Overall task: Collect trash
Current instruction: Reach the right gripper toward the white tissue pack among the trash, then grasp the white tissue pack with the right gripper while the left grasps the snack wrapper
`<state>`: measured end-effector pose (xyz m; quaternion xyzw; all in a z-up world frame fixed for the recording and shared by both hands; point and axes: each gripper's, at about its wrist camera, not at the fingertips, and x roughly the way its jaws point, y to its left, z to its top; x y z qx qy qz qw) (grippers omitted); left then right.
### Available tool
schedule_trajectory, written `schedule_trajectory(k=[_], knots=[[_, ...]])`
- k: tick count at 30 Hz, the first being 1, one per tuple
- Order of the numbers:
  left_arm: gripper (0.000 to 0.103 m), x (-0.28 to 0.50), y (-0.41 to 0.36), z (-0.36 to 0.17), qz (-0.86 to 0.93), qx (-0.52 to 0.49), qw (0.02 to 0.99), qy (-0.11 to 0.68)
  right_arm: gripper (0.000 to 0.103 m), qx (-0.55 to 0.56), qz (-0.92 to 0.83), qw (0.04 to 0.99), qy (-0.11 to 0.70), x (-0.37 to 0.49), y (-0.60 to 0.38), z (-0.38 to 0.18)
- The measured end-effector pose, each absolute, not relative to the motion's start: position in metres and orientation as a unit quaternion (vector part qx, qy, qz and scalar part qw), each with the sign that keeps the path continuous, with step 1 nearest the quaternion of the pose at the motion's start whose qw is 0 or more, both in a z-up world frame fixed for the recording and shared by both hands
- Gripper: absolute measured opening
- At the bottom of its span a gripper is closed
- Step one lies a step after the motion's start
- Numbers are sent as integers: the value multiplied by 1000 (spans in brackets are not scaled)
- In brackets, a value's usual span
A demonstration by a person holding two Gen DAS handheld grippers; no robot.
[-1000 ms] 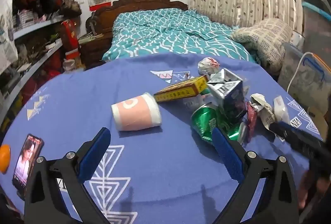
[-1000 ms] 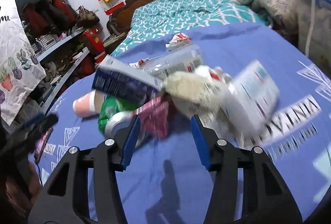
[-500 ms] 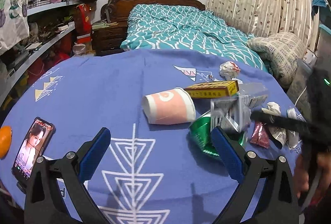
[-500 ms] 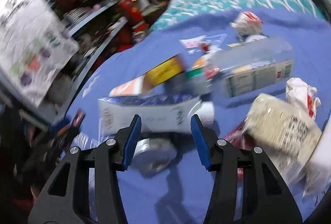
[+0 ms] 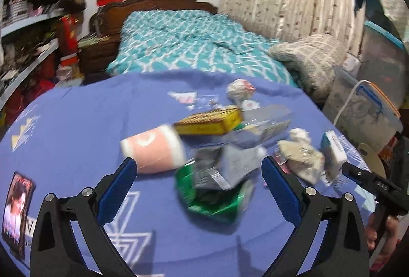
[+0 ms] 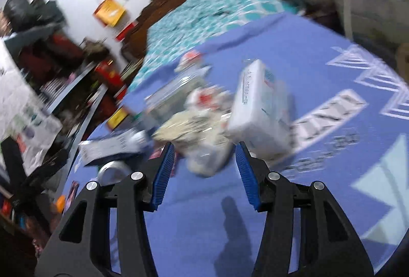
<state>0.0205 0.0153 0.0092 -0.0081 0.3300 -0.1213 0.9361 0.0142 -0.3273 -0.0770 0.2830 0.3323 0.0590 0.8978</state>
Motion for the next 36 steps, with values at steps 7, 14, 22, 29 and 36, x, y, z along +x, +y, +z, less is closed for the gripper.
schedule_trajectory(k=[7,14,22,29,36], knots=[[78,21,-67,9,-201,48,918,339,54,313,40,896,312,8,-372,-70],[72,66,-145,-44,-226,108,876,412,79,310,27,898,312,6,-389,-76],[82,85,-188,-50,-234,167,866,410,91,292,47,884,362,60,-388,-85],[81,71,-160,-50,-268,104,841,458,66,256,73,872,411,100,-365,-100],[62,59,-138,-70,-321,0,785,530,66,169,-19,911,375,104,-369,-82]])
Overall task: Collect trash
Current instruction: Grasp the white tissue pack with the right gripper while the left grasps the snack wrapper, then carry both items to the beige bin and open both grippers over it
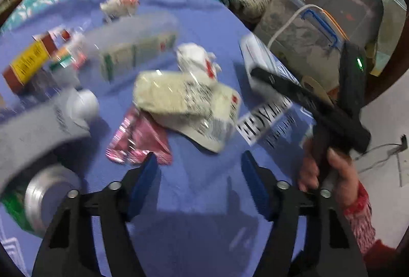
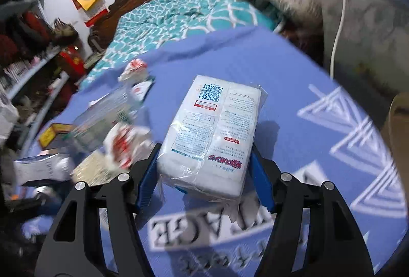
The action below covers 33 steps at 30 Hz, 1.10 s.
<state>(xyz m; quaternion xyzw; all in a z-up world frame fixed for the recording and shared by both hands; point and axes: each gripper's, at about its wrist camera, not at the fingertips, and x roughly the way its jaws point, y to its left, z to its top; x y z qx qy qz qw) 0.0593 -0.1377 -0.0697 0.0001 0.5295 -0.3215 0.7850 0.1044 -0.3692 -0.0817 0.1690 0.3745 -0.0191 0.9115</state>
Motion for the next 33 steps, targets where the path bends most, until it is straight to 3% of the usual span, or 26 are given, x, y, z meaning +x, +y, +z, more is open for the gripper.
schedule_trajectory(k=[6,13,19,22,23,24,29,33], knots=[[67,60,-135,-76,-317,-17,782,536,66,97,34,903,418,102,-321,-90],[81,52,-107,-62,-310,-30,796,520,66,189,138,884,404,6,-293,-88],[81,63,-131,-58,-286,5,809,514,66,253,68,893,367,-9,-337,-82],[74,66,-150,-60,-263,50,822,503,66,275,64,888,363,-17,-342,-88],[55,67,-156,-63,-254,71,826,498,66,278,62,888,362,-17,-341,-87],[50,67,-159,-67,-250,84,826,499,66,280,61,888,360,-17,-344,-86],[46,50,-149,-67,-265,102,827,486,66,291,50,890,346,-29,-351,-85],[44,24,-121,-55,-325,47,806,493,66,299,50,890,342,-29,-360,-85]])
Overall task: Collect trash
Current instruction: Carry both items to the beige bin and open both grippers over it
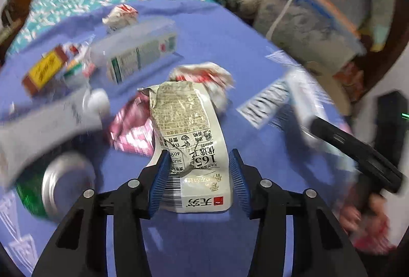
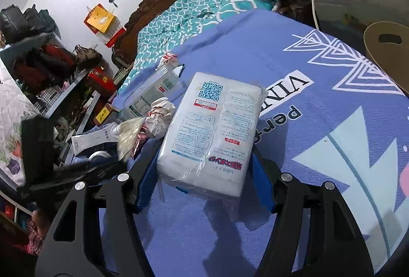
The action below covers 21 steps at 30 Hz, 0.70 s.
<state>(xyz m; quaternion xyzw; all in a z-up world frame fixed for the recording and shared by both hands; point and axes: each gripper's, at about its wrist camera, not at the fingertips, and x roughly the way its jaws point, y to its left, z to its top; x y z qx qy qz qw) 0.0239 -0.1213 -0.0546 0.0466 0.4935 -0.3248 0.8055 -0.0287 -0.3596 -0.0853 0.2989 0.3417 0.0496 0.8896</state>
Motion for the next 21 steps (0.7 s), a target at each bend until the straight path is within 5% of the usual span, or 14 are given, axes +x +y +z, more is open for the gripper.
schedule_trajectory(k=[9,21], knots=[[44,4,-124,-18,-385,15,795,469,66,293,35,897,328,-34,-381,-85],[44,15,-390,-30,-519,143,704,463,67,341,-148,889,267,-105,-530,-91]])
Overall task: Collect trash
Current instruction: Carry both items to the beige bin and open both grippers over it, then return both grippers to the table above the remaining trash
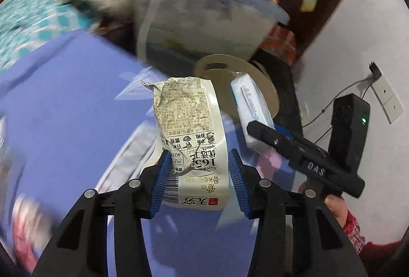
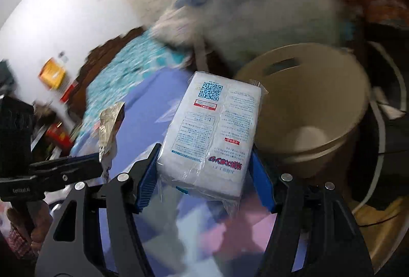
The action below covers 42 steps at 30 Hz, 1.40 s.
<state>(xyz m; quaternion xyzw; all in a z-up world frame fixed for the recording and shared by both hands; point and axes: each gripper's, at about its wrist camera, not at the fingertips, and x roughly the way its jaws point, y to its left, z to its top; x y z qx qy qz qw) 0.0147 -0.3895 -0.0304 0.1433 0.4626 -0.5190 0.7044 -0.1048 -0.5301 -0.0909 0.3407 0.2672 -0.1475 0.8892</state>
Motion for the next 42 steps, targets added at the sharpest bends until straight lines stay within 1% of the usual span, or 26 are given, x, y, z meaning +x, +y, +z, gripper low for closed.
schedule_trajectory(k=[2,4,5,6,7,8,9,12,15,19,22,25,31,36,42], knots=[[44,17,-429,-35,-531,153,691,466,68,344,-172,882,272,-111,-554,-95],[45,18,-465,-40,-542,161,677,471,72,349,-190,874,281,-112,-573,-101],[50,19,-489,-45,-547,166,670,473,79,349,-198,871,283,-112,-579,-104],[59,19,-502,-48,-546,172,669,474,86,349,-209,868,284,-113,-584,-105],[81,20,-514,-50,-540,182,676,468,86,351,-219,867,279,-115,-587,-106],[85,19,-521,-49,-533,188,686,458,86,354,-223,867,270,-117,-588,-105],[85,19,-526,-49,-524,197,697,447,86,356,-225,869,261,-120,-588,-105],[83,19,-522,-45,-519,200,701,447,86,352,-241,873,235,-133,-578,-99],[83,14,-485,-31,-523,189,717,421,85,346,-239,882,212,-137,-561,-88],[83,4,-410,-20,-511,173,743,396,81,337,-189,899,208,-121,-519,-79],[84,-4,-332,-20,-463,158,787,377,81,335,-131,907,219,-98,-476,-76],[84,-9,-268,-24,-391,152,830,368,81,324,-61,911,248,-71,-423,-79],[84,-7,-151,-30,-244,106,885,382,81,287,37,907,304,-31,-328,-84],[84,-13,-90,-26,-183,71,907,373,81,239,73,913,323,-21,-266,-75],[84,-22,-39,-29,-147,42,917,367,81,207,76,917,331,-21,-235,-63]])
